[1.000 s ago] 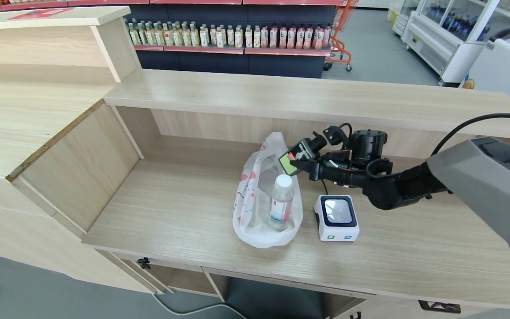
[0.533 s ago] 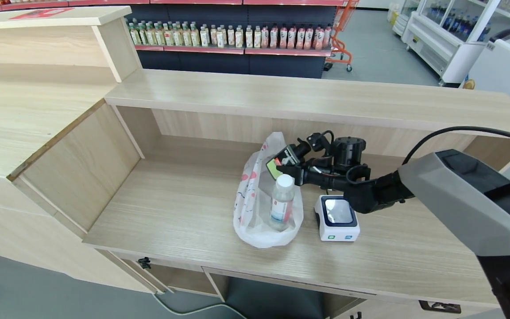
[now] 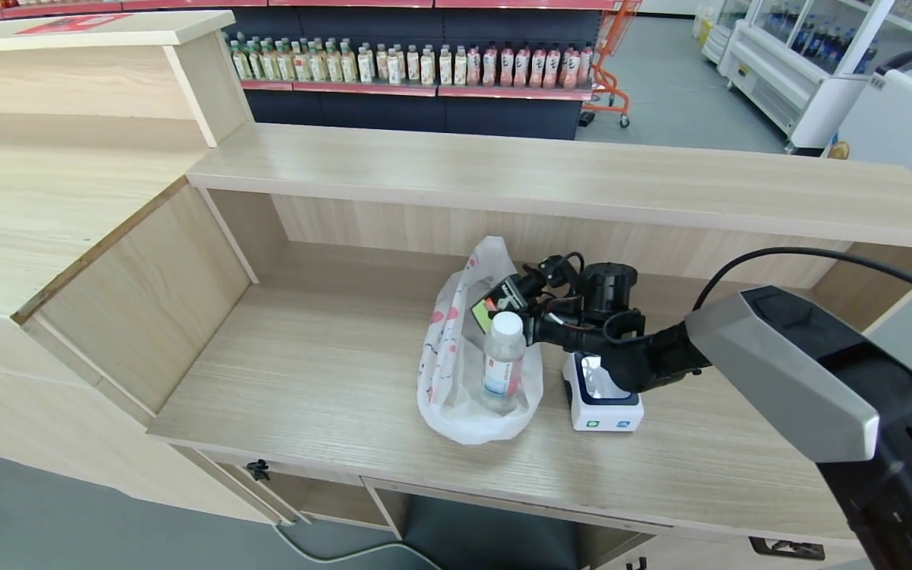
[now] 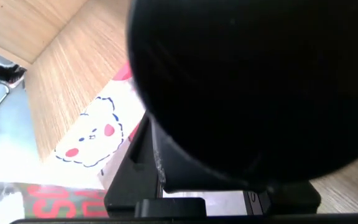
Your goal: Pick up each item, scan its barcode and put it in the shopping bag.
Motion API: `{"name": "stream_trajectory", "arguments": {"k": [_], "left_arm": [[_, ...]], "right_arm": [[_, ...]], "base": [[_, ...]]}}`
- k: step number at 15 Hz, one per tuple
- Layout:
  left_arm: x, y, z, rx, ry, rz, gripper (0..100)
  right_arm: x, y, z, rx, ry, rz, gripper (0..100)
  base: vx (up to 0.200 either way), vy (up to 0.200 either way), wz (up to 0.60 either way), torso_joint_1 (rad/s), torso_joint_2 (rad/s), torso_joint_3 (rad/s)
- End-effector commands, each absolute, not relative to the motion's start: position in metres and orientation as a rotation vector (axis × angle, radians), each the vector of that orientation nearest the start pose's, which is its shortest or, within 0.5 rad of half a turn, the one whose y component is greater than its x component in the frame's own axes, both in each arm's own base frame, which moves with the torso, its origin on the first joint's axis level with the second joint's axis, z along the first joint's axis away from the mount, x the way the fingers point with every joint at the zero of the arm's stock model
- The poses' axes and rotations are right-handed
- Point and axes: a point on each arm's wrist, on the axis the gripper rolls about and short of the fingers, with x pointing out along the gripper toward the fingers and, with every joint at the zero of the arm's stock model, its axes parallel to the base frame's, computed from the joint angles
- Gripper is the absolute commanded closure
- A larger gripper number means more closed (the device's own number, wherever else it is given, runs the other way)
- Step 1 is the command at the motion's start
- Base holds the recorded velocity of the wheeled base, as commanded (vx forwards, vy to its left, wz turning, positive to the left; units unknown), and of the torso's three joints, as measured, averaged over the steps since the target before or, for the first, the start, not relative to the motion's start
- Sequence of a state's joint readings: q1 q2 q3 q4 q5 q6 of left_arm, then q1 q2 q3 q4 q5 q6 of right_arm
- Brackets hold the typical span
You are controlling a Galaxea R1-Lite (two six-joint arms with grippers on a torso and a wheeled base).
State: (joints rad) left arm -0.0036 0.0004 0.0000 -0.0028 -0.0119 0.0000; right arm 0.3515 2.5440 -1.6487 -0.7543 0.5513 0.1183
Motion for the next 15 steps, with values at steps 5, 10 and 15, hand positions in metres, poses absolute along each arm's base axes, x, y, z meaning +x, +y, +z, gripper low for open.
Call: {"name": "stream_trajectory", "arguments": {"k": [5, 10, 15], "left_arm": [[-0.023, 0.0, 0.076, 0.0, -0.002, -0.017, 0], [-0.023, 0.0, 0.076, 0.0, -0.002, -0.015, 0], [-0.023, 0.0, 0.076, 0.0, -0.002, -0.017, 0]], "right_arm": [[0.483, 0.184, 0.049, 0.051, 0.181, 0.891, 100], [0.483, 0.185, 0.049, 0.043, 0.177, 0.896, 0], [0.477, 0.175, 0.097, 0.04, 0.092, 0.899, 0]], "base": [[0.0, 0.0, 0.0, 0.0, 0.0, 0.0], [0.0, 0.0, 0.0, 0.0, 0.0, 0.0], [0.0, 0.0, 0.0, 0.0, 0.0, 0.0]]}}
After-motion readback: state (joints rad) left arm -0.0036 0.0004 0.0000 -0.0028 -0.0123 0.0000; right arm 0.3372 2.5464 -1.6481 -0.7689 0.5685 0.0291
